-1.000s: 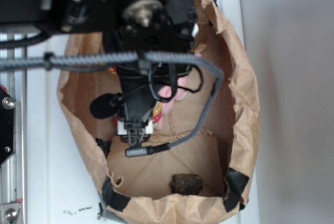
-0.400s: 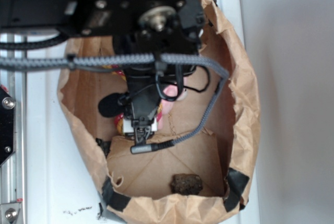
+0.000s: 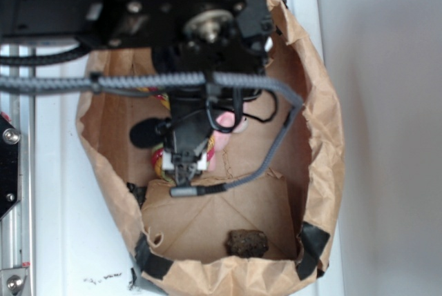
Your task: Grab the multicolored rope.
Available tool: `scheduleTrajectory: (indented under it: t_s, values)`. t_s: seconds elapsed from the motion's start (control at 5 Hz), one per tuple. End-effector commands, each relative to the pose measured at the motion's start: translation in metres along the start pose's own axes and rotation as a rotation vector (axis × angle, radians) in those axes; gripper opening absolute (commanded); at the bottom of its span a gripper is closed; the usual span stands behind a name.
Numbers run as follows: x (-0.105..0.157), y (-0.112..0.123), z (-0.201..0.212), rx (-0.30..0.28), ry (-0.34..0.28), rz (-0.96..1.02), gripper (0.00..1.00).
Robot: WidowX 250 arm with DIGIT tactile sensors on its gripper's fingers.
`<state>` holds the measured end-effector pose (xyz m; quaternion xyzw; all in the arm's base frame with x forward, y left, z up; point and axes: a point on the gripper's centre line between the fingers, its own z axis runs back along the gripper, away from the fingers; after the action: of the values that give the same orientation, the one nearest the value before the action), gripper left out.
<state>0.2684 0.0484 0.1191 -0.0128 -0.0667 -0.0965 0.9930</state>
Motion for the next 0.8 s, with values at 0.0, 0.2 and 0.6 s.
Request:
scheduleTrajectory:
  t_s: [0.0, 0.2, 0.6]
  values:
    - [-0.003, 0.002, -0.022, 0.022, 0.021, -0.315, 1.00]
    - [-0.008, 0.001, -0.032, 0.024, 0.047, -0.350, 1.00]
    - [-0.004, -0.012, -0.055, 0.002, 0.077, -0.392, 1.00]
